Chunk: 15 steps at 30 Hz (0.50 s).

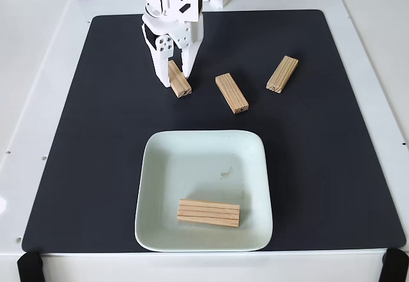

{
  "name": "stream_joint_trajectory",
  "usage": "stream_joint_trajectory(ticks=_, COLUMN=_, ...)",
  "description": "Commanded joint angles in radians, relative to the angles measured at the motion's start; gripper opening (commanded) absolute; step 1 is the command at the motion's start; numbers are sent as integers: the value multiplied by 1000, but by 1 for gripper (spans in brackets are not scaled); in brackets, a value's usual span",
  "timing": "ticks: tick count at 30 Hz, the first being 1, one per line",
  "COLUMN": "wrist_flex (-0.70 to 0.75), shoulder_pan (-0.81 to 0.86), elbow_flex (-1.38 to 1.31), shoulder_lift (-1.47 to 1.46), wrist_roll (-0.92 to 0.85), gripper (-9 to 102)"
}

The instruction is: Pick up the wooden block and place them on the plate.

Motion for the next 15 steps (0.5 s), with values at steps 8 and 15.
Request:
stream_joint_trajectory(ticks=8, wrist_flex=14, shoulder_pan=-95, elbow_flex=149, shoulder_lift=476, wrist_roll=-38, gripper=0)
stream_joint_trajectory(ticks=15, wrist_flex=2, shoulder_pan=-149, elbow_flex=252, shoulder_lift=874, wrist_roll=-227, gripper=0)
